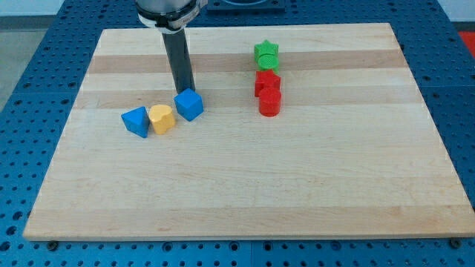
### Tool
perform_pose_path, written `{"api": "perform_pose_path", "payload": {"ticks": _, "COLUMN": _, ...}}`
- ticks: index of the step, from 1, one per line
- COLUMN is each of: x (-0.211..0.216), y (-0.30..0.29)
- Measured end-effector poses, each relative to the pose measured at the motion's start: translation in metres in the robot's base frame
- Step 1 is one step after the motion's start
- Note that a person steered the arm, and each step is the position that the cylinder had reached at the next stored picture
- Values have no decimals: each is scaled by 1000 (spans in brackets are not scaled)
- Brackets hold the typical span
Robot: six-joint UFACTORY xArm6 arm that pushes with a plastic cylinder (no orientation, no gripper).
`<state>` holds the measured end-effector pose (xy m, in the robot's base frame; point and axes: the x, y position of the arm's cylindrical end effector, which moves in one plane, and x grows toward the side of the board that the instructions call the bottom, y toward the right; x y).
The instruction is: Slide the blue cube to the right of yellow heart
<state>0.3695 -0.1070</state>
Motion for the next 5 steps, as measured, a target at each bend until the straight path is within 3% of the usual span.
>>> {"api": "perform_pose_path", "payload": {"ticks": 5, "x": 25, "y": 0}}
